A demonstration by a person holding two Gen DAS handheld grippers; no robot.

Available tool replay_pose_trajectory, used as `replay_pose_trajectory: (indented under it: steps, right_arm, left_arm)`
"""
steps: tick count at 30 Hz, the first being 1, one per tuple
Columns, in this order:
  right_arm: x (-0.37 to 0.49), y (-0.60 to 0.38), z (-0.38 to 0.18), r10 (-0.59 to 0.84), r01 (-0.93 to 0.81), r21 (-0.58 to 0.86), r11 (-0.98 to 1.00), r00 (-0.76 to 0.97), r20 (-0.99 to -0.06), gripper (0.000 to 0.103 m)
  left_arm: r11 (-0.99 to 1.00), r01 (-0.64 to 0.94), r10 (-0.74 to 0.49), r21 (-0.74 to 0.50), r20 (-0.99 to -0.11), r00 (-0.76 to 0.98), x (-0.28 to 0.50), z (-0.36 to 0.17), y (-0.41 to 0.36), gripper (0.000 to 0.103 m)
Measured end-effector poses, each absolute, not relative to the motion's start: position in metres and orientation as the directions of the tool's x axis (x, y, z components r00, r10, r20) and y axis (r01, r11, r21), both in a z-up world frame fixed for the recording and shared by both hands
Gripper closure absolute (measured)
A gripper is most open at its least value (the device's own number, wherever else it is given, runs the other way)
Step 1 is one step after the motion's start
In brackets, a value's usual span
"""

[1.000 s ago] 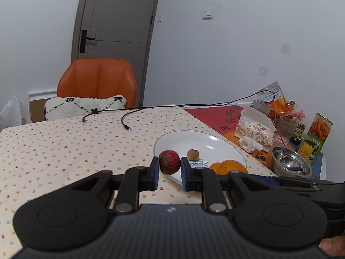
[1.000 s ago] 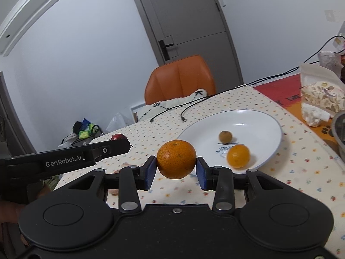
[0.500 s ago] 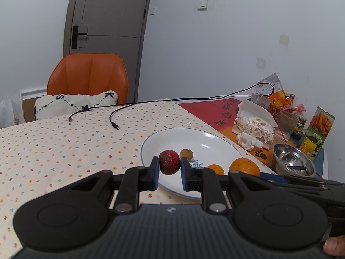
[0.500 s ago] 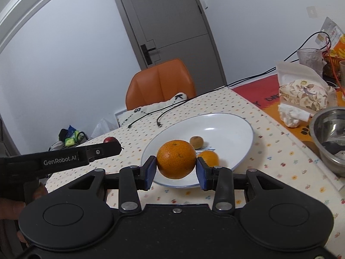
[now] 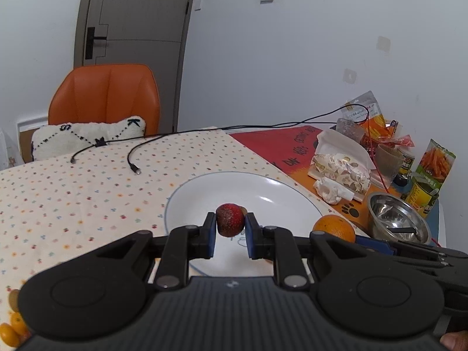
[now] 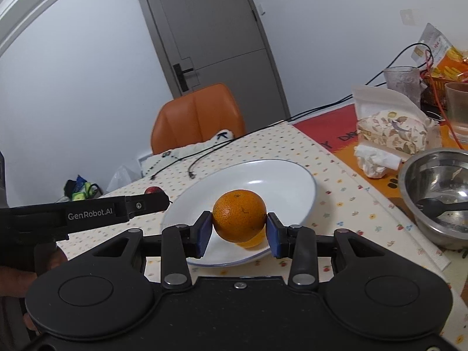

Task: Organize fruits
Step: 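Carry the orange and red fruit over the white plate with both grippers, then open both grippers to release the fruits onto the plate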

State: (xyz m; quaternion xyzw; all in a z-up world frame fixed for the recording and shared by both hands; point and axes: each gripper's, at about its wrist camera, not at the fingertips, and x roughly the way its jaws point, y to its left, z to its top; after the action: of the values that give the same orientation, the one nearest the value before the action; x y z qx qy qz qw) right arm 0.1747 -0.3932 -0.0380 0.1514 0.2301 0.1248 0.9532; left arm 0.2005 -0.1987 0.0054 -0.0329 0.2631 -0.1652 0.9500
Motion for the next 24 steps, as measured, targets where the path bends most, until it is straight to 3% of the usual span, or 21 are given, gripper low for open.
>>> replay_pose_trajectory:
  steps: [17, 21, 24]
  right_arm:
    - [0.190, -0.397, -0.041, 0.264, -0.139, 0.312, 0.940, 0.874, -0.408, 0.065]
    - [0.198, -0.396, -0.038, 0.256, -0.134, 0.304, 0.943, 0.878, -0.406, 0.064]
    - [0.200, -0.397, -0.039, 0.255, -0.125, 0.320, 0.939, 0.878, -0.405, 0.056]
  left_arm:
    - [0.960, 0.236, -0.280, -0.152, -0.536, 0.796, 0.201, 0.001, -0.188, 0.077]
    - [0.966, 0.208, -0.257, -0.151, -0.531, 0.808, 0.194, 0.004, -0.175, 0.061]
    - [0.971, 0.187, -0.237, -0.146, -0.523, 0.819, 0.189, 0.007, -0.165, 0.049]
